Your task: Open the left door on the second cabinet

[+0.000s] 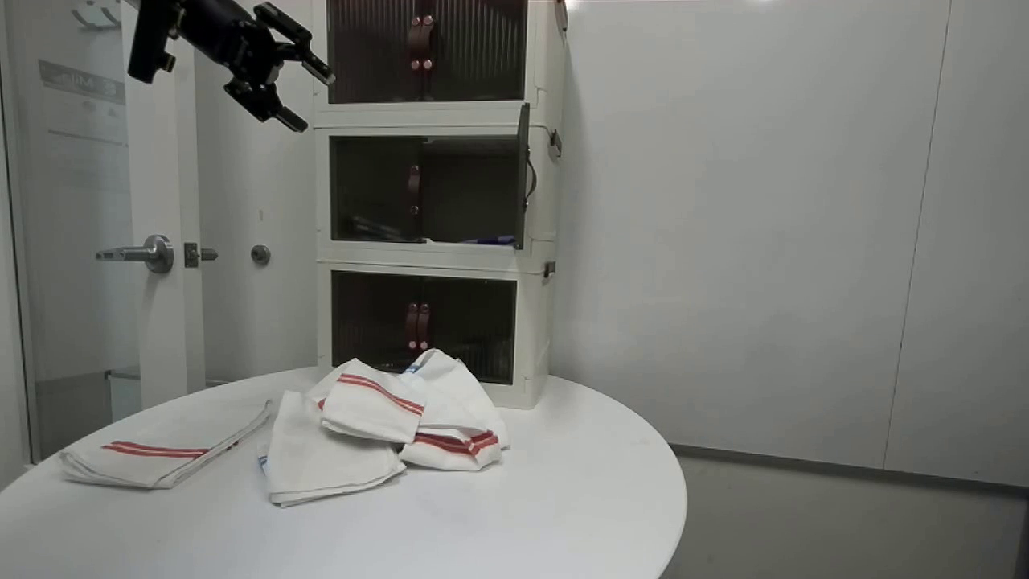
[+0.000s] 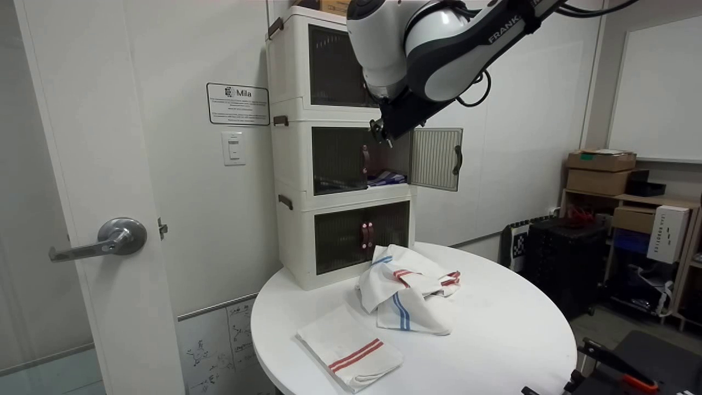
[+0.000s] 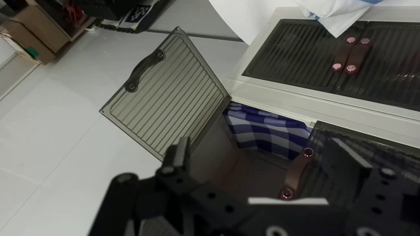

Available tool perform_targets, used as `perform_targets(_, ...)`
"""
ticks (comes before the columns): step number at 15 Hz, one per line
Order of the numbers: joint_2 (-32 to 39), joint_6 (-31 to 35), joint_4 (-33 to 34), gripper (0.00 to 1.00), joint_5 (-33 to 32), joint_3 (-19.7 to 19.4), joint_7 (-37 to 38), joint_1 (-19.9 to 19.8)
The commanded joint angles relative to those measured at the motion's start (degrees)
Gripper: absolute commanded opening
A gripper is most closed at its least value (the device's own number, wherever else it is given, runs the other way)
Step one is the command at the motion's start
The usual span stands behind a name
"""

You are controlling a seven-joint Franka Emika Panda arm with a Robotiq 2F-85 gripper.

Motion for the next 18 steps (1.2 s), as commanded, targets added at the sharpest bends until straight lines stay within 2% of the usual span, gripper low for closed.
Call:
perform_targets(1, 1.1, -0.4, 0.3, 1.00, 0.1, -3.5, 0.3, 4.5)
perform_targets(8, 7.0, -2.9, 4.6, 1.00, -5.2, -3.6, 6.4, 9.1)
perform_targets(13, 12.0, -8.4, 9.0, 1.00, -10.9, -4.3, 12.0, 10.7)
perform_targets(18, 17.0, -12.9, 13.5, 1.00, -13.8, -5.2, 14.9, 12.0)
